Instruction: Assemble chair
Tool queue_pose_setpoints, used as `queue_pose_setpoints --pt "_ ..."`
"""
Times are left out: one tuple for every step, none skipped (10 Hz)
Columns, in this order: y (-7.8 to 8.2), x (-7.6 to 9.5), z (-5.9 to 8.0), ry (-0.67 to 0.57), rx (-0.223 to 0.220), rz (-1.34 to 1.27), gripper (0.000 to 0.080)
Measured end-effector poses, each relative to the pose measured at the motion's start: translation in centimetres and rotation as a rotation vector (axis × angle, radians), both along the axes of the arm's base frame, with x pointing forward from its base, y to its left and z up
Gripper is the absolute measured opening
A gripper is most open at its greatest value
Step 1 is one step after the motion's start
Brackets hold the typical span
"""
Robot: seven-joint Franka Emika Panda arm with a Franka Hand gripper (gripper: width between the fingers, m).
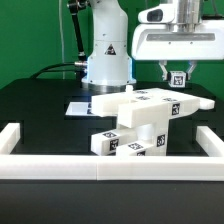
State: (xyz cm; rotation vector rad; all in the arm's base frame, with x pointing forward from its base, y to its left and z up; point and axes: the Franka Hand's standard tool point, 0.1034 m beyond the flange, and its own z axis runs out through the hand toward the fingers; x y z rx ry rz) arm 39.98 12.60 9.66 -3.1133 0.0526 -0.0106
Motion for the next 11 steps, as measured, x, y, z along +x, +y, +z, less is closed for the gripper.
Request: queue_pose_setpoints --pt "0.0 0.0 0.0 0.000 0.000 0.000 0.0287" --pt "-0.2 0.2 0.1 -0.001 0.000 0.026 0.0287" --pt "-1.6 1.5 0.7 -0.013 0.002 0.105 0.0287" --pt "-2.8 3.4 1.5 -0.022 0.003 0.136 0.0287" --pt "-3.8 5.3 2.4 -0.024 0.004 0.159 0.0287" --pt "-4.3 6.7 3.0 -0.016 0.004 0.153 0.0287" --pt "-4.8 7.6 3.5 0.007 0.004 0.142 0.0287" --pt "-4.8 7.8 3.5 0.000 0.003 0.141 0.0287" --pt "-4.8 7.7 3.4 0.002 0.002 0.141 0.0287" --pt "-4.8 7.7 3.4 0.002 0.002 0.141 0.0287" --pt "-5.3 8.2 3.5 0.006 0.003 0.189 0.0287"
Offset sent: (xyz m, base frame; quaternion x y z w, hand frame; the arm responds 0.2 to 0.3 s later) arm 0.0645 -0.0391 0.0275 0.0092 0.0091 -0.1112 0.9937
